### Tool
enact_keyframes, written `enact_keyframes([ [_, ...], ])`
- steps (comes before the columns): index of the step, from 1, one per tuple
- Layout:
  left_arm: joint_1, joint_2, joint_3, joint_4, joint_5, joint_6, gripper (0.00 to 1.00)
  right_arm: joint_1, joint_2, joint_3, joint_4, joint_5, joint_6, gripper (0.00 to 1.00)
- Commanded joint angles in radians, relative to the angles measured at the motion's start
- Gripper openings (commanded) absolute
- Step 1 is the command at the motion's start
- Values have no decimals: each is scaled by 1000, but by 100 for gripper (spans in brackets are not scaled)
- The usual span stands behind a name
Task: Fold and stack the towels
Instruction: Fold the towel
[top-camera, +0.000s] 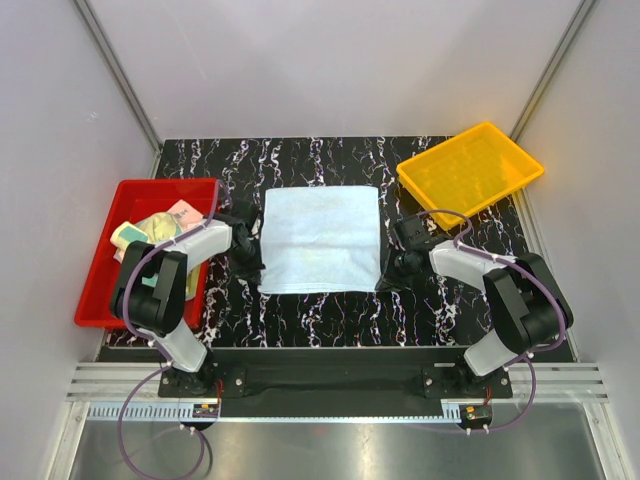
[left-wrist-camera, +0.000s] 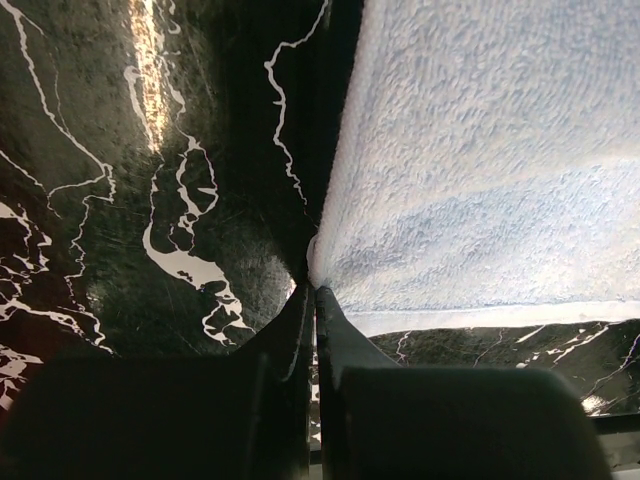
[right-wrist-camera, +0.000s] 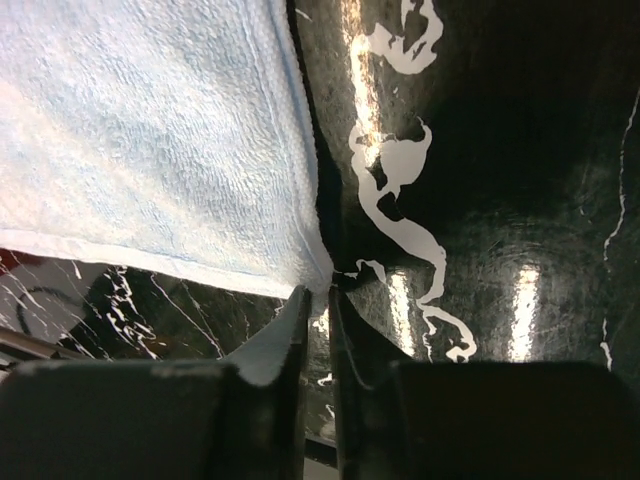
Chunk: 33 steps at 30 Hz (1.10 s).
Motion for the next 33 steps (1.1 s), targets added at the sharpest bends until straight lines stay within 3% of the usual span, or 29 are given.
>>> enact_keyframes([
  [1, 5, -7, 18, -10, -20, 18, 2, 9, -29, 17, 16, -3, -16, 20],
  [2, 5, -14, 22, -17, -20, 18, 11, 9, -37, 22, 2, 7, -21, 27],
  [6, 5, -53, 38, -35, -32, 15, 36, 6, -72, 56, -60, 66, -51, 34],
  [12, 5, -92, 2, 0, -11, -8, 45, 7, -54, 65, -58, 80, -82, 38],
  [26, 6, -70, -145, 143, 55, -82, 45, 21, 12, 17, 46, 53, -56, 39],
  [33, 6, -70, -162, 160, 57, -94, 37, 38, 44, 20, 57, 65, -39, 39],
])
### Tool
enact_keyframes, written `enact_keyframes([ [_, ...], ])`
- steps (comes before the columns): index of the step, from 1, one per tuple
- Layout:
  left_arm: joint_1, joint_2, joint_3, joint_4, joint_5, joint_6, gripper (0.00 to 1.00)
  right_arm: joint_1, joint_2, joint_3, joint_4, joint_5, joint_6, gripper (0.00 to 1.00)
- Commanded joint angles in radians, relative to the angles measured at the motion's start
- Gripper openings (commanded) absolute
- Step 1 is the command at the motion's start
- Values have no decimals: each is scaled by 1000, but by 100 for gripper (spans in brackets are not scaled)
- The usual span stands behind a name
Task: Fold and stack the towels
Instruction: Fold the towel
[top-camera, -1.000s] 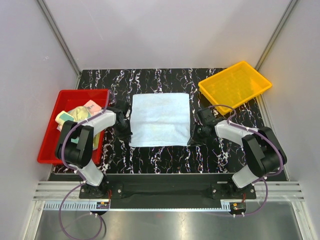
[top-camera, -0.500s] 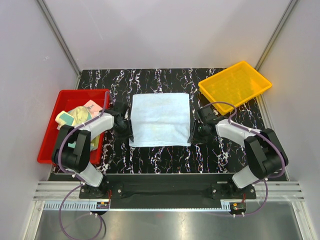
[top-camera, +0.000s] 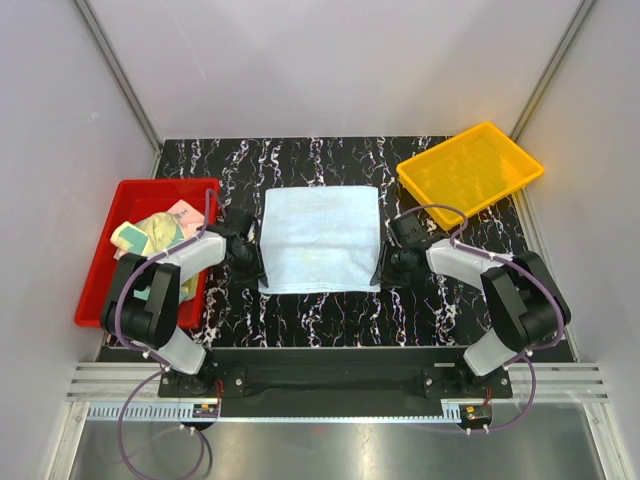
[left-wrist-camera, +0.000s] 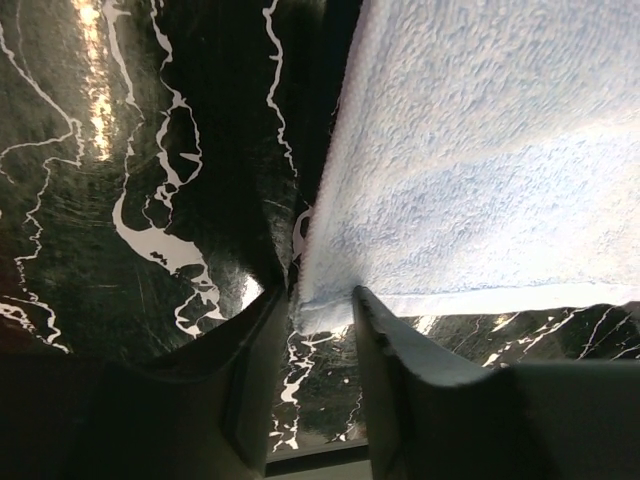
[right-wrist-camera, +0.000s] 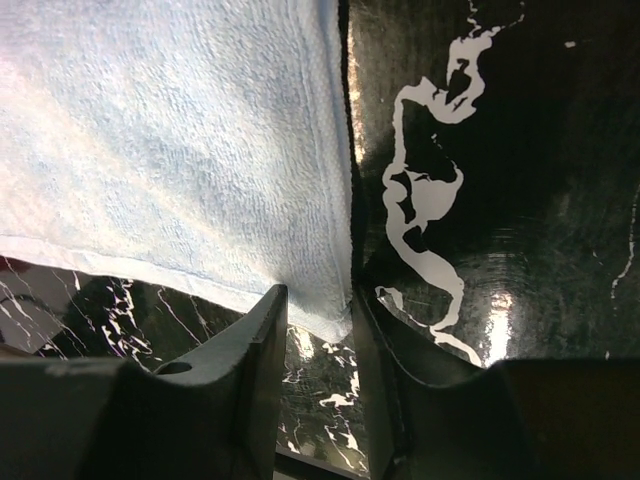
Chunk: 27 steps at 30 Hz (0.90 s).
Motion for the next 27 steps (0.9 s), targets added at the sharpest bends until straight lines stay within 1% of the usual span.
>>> enact_keyframes([
  [1, 1, 18, -46, 60, 4, -14, 36, 21, 31, -3, 27, 25, 10, 39],
  [3, 1, 24, -50, 64, 10, -14, 32, 25, 36, -6, 23, 40, 15, 38],
  [6, 1, 35, -55, 74, 12, -14, 26, 25, 37, -14, 26, 57, 23, 33],
  [7, 1, 38, -55, 77, 12, -15, 18, 25, 42, -15, 29, 63, 23, 27],
  [9, -1, 44, -52, 84, 25, -17, 9, 25, 47, -17, 37, 63, 20, 19],
  [11, 1, 41, -44, 86, 36, -14, 0, 24, 45, -11, 44, 53, 6, 8],
  [12, -1, 35, -41, 84, 38, -12, 0, 25, 40, -8, 43, 51, -2, 4],
  [14, 1, 24, -20, 66, 36, -8, 0, 24, 18, 0, 35, 42, -19, 0],
  [19, -2, -52, 20, -14, 53, -9, 0, 25, -61, 24, -104, 80, -40, 0],
  [23, -29, -157, 13, -52, 68, -29, 0, 25, -174, 12, -192, 97, -36, 0],
  [24, -35, -193, 11, -66, 73, -34, 0, 25, -224, 2, -218, 112, -31, 0],
  [26, -39, -227, 7, -72, 97, -46, 0, 25, -272, -6, -236, 120, -31, 0],
  [27, -41, -267, 10, -78, 110, -58, 0, 24, -327, -8, -242, 108, -33, 0],
])
